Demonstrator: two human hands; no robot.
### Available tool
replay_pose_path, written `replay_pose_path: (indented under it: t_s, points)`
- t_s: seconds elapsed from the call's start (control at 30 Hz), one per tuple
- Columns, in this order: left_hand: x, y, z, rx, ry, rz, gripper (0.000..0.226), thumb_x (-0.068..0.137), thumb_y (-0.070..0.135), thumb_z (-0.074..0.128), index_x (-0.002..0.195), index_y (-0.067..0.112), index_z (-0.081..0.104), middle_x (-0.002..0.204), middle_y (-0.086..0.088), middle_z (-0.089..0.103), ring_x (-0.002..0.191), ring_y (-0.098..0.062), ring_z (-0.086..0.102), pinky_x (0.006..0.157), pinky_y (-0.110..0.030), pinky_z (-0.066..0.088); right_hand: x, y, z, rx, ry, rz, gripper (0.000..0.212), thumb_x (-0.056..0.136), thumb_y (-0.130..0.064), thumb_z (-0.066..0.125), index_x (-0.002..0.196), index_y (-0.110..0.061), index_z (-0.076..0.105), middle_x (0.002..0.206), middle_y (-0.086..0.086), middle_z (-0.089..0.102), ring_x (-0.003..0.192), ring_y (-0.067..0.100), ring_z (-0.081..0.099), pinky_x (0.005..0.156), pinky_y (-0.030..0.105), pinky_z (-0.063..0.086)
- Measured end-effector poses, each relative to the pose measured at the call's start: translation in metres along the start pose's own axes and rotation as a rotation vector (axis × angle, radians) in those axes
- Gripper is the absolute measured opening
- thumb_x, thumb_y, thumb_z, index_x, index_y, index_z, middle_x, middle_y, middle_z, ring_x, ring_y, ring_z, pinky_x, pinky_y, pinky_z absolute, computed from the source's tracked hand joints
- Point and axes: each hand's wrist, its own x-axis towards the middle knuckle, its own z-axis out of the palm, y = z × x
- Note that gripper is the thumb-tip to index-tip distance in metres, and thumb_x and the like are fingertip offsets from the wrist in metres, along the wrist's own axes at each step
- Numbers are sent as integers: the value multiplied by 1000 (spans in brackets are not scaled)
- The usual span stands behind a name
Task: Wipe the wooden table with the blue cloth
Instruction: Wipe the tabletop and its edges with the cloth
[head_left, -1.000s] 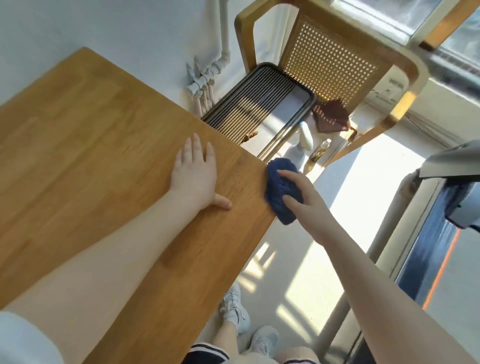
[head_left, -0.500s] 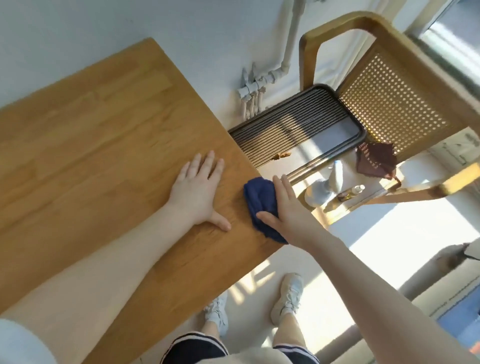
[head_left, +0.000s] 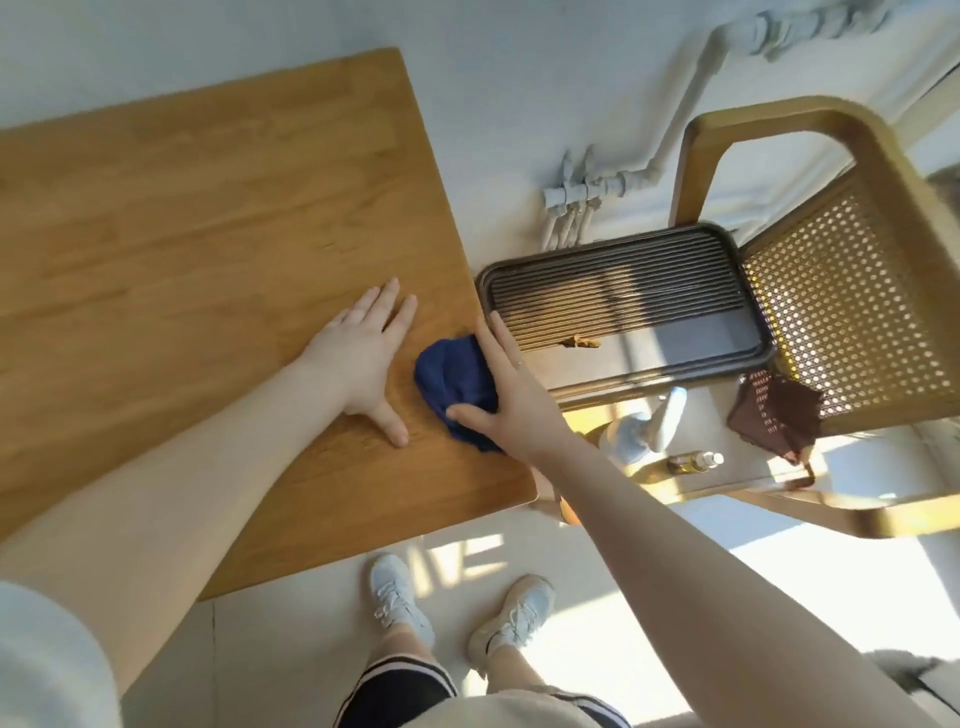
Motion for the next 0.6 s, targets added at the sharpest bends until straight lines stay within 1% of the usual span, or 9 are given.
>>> replay_pose_path:
  t_s: [0.07,0.1,0.17,0.27,0.37,0.43,0.47,0.53,0.6]
  points:
    - [1,-2,-1,1,13,7,157,36,75,74,143,17,-26,151,-9,-32,143,-24,-18,118,-37,1,-25,5,3,28,-36,-38,99,82,-31,68,148,-20,-5,154,-8,-17,133,-6,-4,107,14,12]
    - [2,-4,-1,-5,23,14,156,36,75,73,143,17,-25,151,-9,-31,142,-24,-19,117,-37,0,-30,8,4,40,-50,-29,100,82,-31,68,147,-20,-7,153,-7,-19,131,-8,-6,107,13,11]
    - [2,-7,0,-26,40,28,155,37,76,72,144,18,-24,151,-9,-31,142,-23,-19,116,-36,-4,-22,7,4,26,-65,9,101,83,-34,67,147,-19,-10,154,-2,-20,135,-2,-7,107,16,10]
    - [4,-8,4,-50,43,38,154,37,76,71,144,19,-23,150,-7,-33,141,-21,-22,114,-35,-9,25,-2,0,6,17,35,97,84,-35,65,148,-15,-5,157,3,-11,142,13,-2,109,24,13]
    - [5,-9,7,-54,29,27,150,41,76,71,146,17,-17,150,-7,-32,141,-21,-24,114,-37,-11,81,-9,-7,33,76,41,94,84,-34,65,148,-12,0,157,8,-2,143,20,7,111,29,15]
    - [5,-8,4,-94,-4,17,145,47,73,72,146,16,-17,152,-6,-29,140,-20,-25,114,-39,-12,100,-10,-9,94,100,46,93,82,-33,67,148,-10,4,156,10,8,142,21,12,115,35,15]
    - [4,-8,1,-110,-29,16,143,50,72,72,146,17,-18,152,-6,-29,140,-19,-25,114,-40,-12,100,-9,-9,122,106,61,93,82,-31,68,148,-10,5,156,9,11,142,21,13,116,35,15]
    - [2,-12,-2,-115,-64,33,139,53,71,70,146,18,-18,151,-4,-31,140,-17,-26,114,-41,-13,87,-8,-9,132,92,74,91,84,-28,67,148,-11,5,156,5,13,142,17,13,112,26,14]
    - [2,-19,-5,-105,-67,66,135,56,72,68,147,18,-15,150,-2,-34,140,-16,-24,114,-40,-13,70,-3,-10,88,64,32,88,84,-27,66,148,-12,7,155,3,16,141,14,15,110,23,14]
